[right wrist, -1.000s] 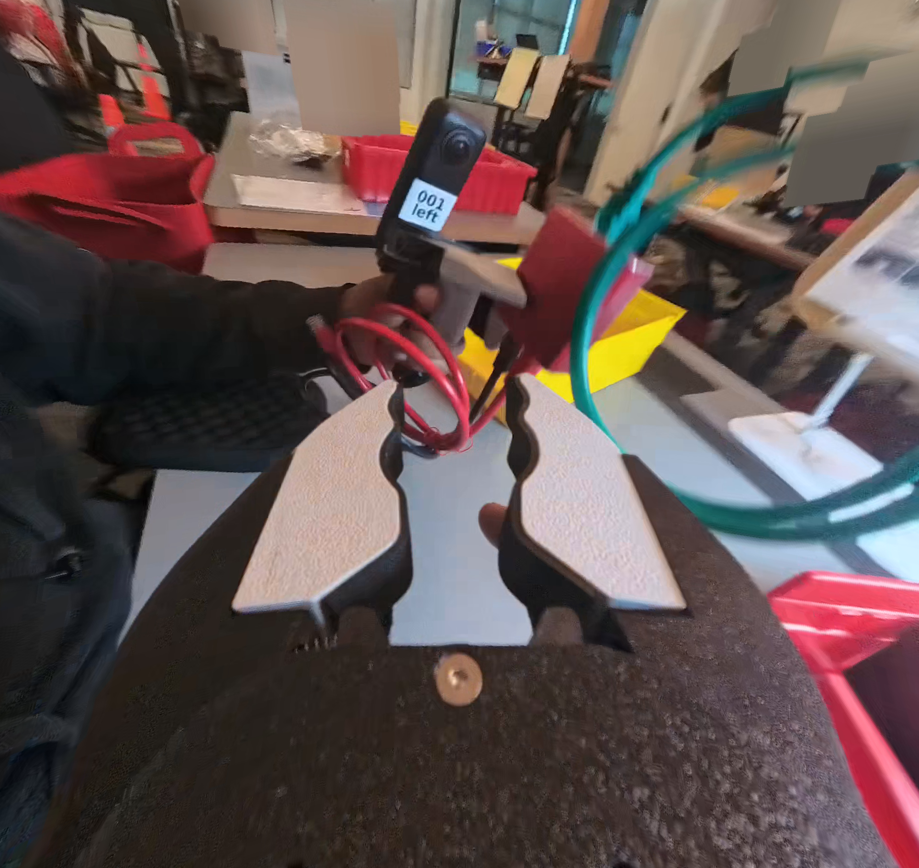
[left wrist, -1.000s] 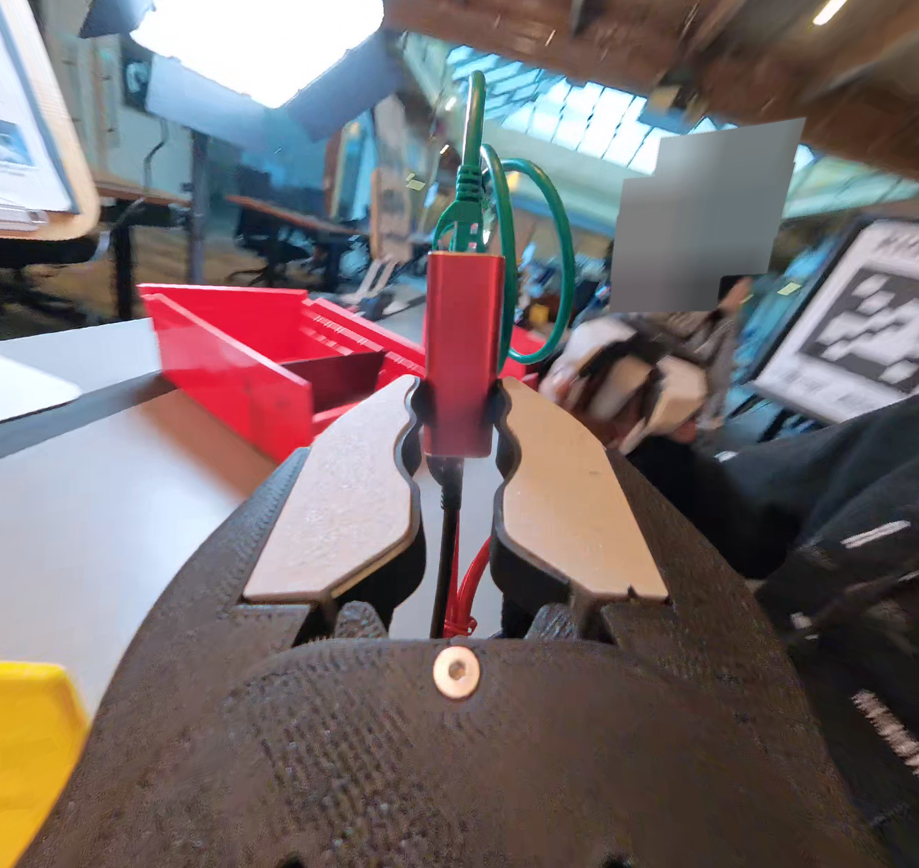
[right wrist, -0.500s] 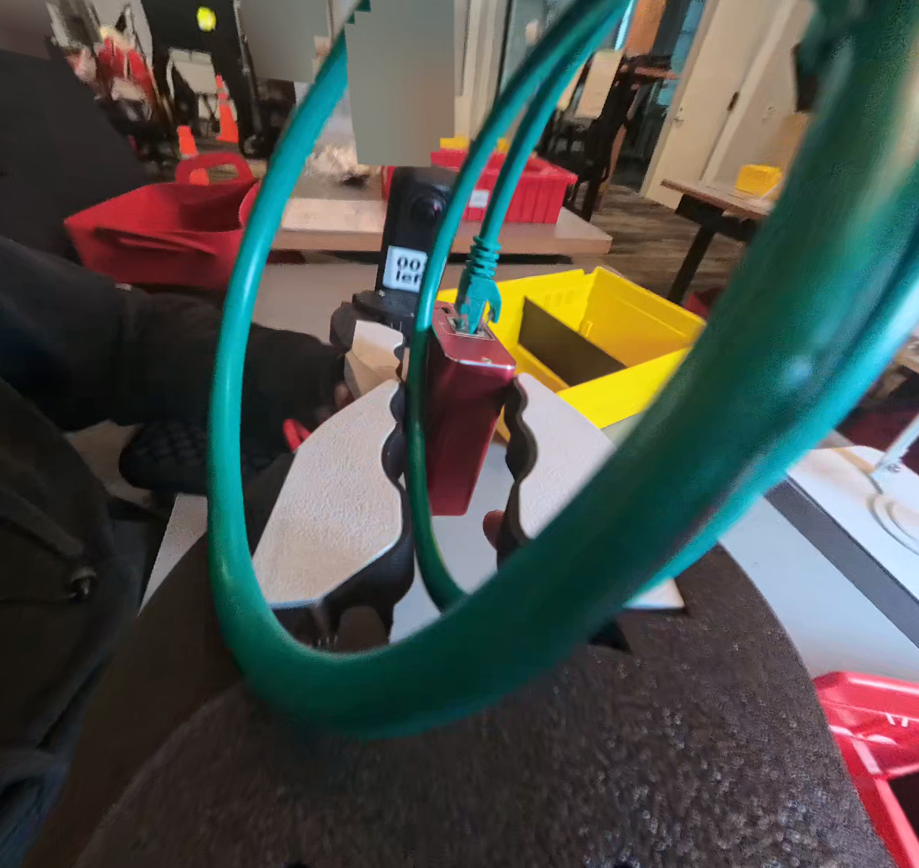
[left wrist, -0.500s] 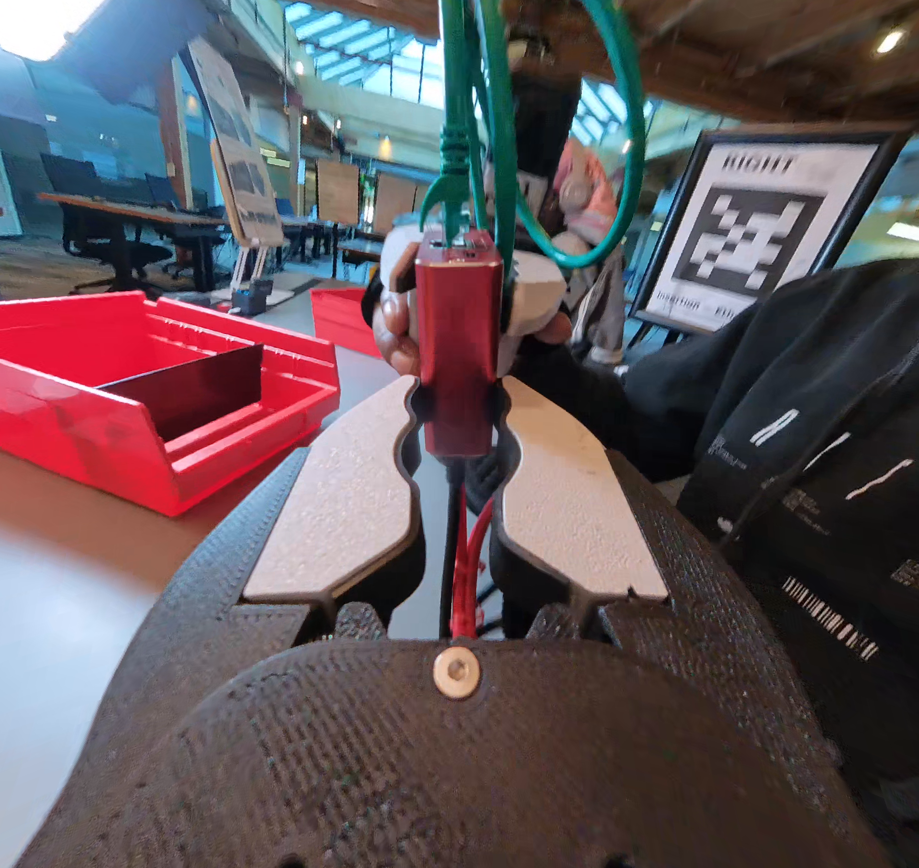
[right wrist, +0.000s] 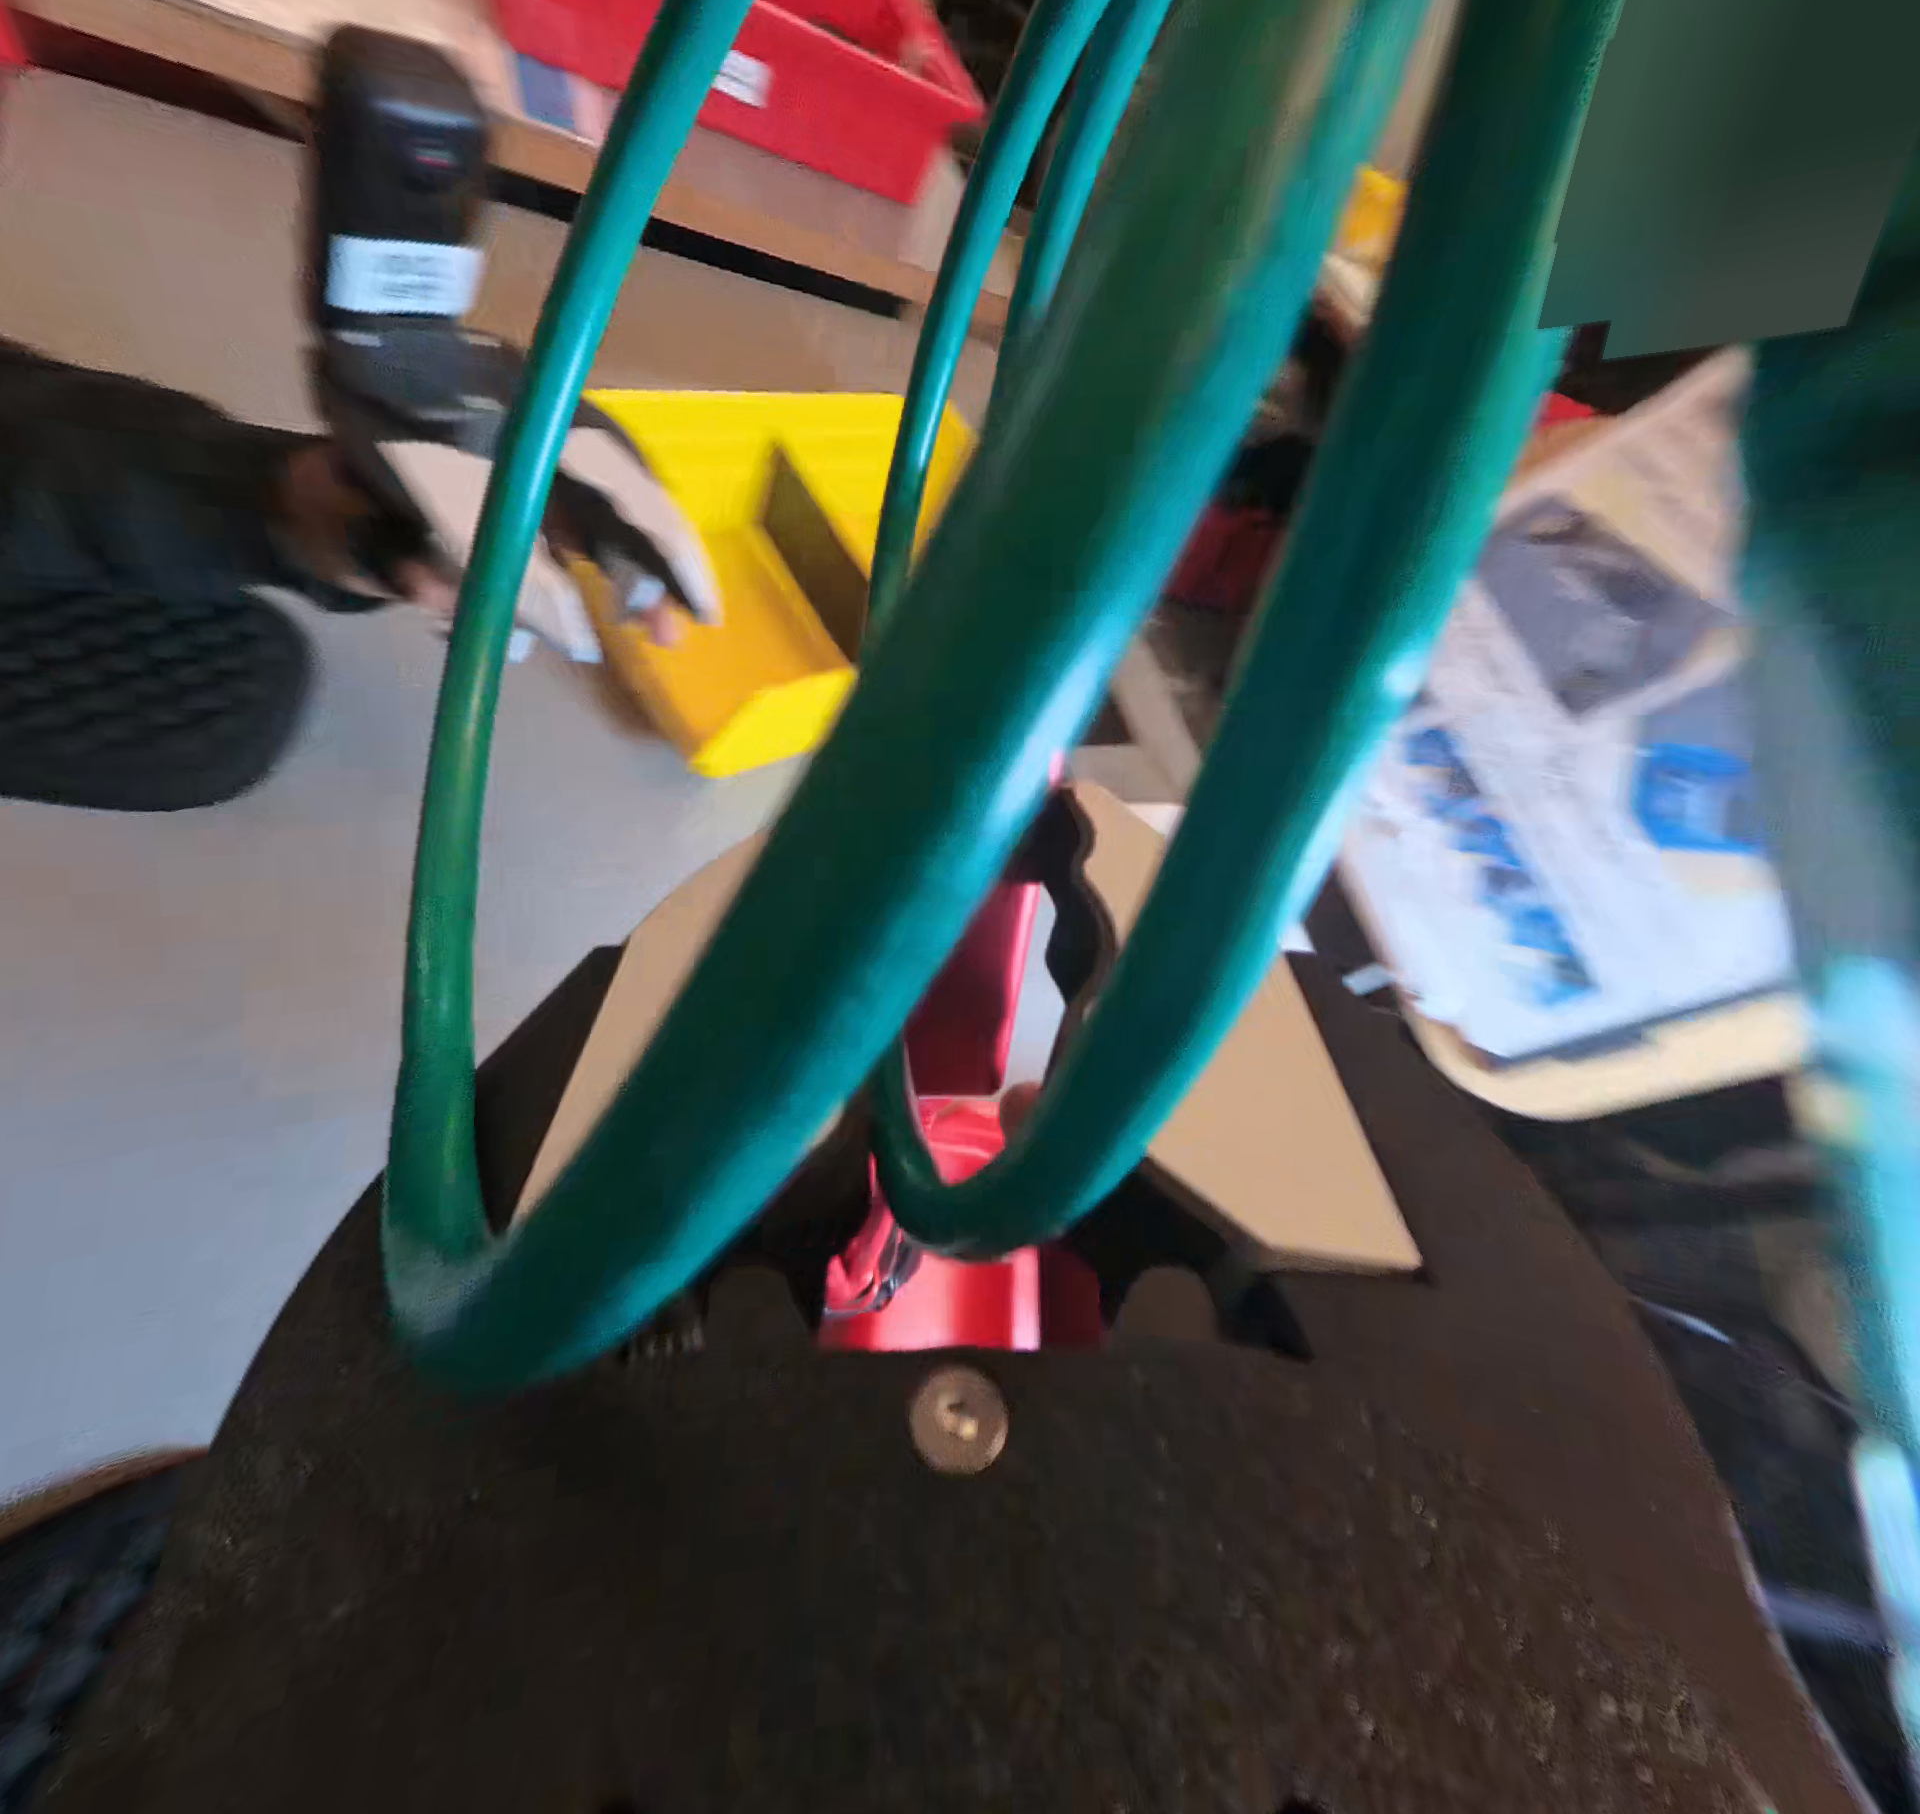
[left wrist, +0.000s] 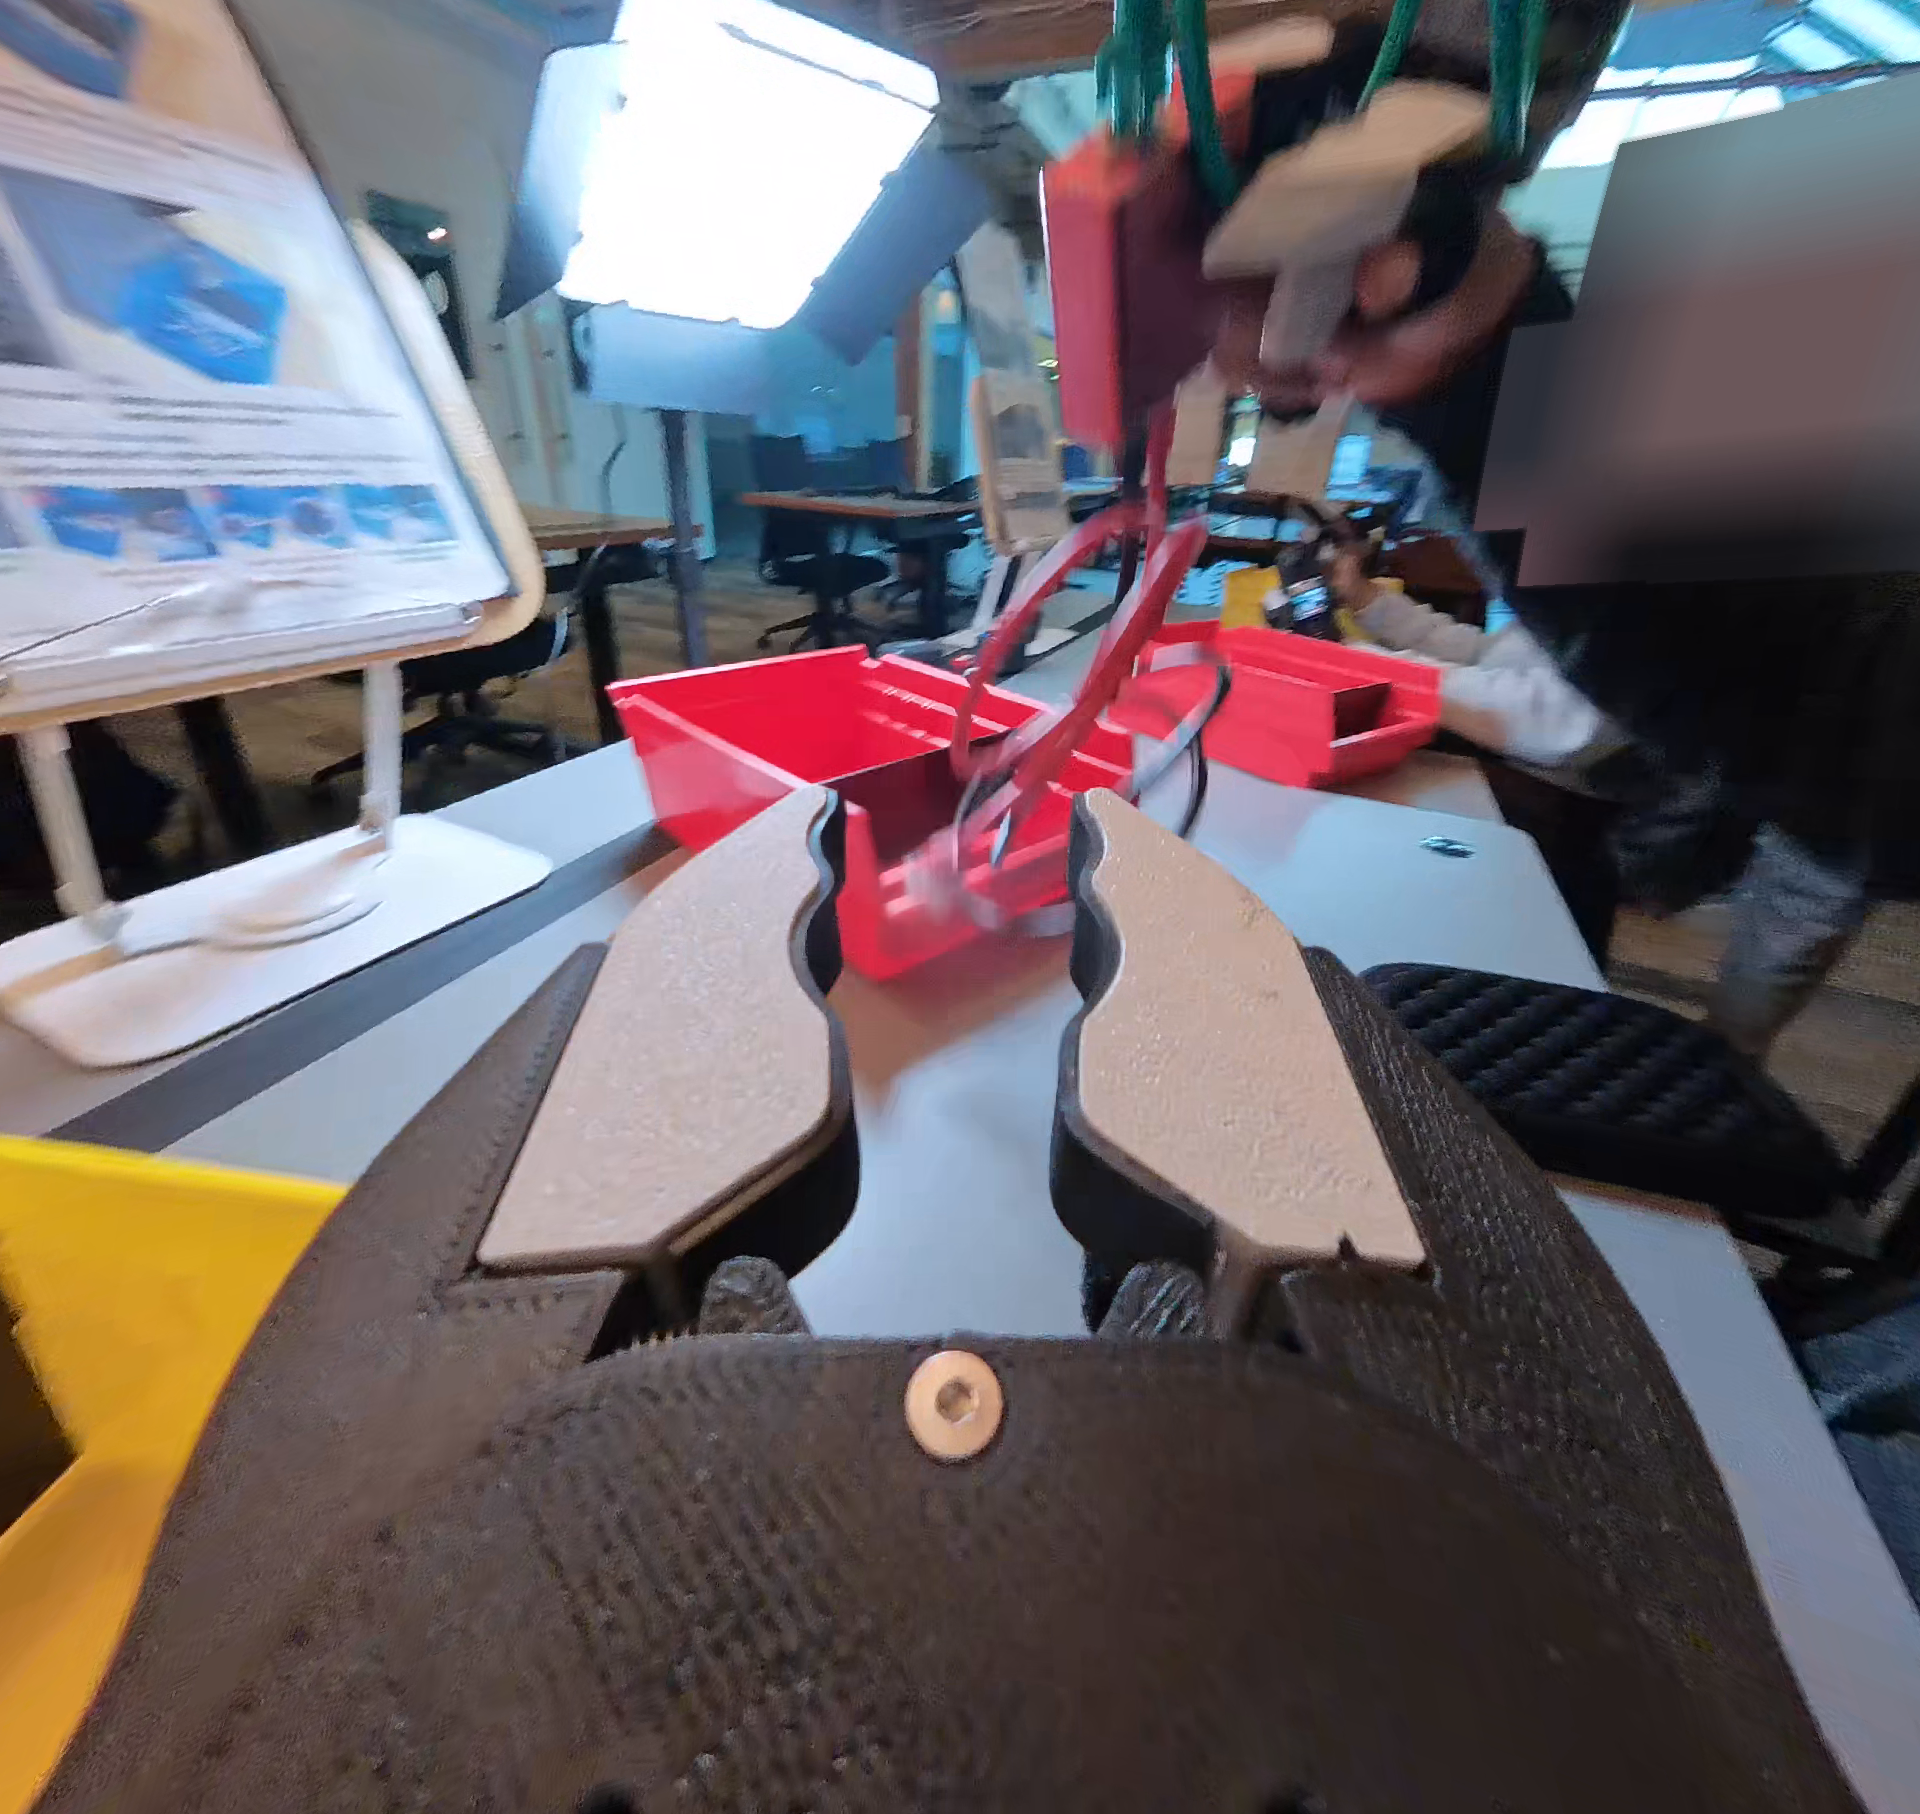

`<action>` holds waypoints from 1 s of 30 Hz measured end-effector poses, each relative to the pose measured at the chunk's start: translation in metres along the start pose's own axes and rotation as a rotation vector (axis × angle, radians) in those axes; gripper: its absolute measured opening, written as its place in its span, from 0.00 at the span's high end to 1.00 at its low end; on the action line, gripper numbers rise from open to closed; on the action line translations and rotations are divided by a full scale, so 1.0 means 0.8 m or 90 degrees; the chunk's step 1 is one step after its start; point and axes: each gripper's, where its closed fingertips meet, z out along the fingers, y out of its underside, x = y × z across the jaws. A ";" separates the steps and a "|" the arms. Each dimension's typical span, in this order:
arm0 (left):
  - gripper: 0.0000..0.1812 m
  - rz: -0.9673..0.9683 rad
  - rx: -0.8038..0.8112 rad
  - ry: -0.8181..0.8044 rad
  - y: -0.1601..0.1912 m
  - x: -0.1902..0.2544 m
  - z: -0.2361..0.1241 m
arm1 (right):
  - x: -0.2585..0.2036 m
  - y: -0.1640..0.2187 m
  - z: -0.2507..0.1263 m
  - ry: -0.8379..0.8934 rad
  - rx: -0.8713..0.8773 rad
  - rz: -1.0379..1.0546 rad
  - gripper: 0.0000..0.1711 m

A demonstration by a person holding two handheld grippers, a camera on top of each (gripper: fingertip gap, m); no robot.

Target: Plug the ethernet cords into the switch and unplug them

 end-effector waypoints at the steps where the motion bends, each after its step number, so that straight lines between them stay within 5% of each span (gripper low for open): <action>1: 0.77 -0.004 -0.009 -0.014 0.004 -0.008 -0.003 | 0.032 0.000 -0.012 0.034 -0.012 0.000 0.80; 6: 0.76 -0.017 -0.035 -0.030 0.021 -0.019 -0.001 | 0.171 0.047 -0.041 0.160 -0.058 0.053 0.80; 12: 0.76 0.005 -0.082 -0.041 0.046 -0.021 0.007 | 0.249 0.186 -0.003 0.231 -0.049 0.144 0.80; 18: 0.76 0.000 -0.100 -0.048 0.058 -0.028 0.009 | 0.252 0.375 0.044 0.266 -0.227 0.288 0.80; 26: 0.77 -0.012 -0.132 -0.051 0.077 -0.033 0.011 | 0.224 0.481 0.065 0.212 -0.552 0.353 0.79; 30: 0.77 0.000 -0.148 -0.067 0.081 -0.038 0.009 | 0.204 0.497 0.069 0.145 -0.656 0.371 0.68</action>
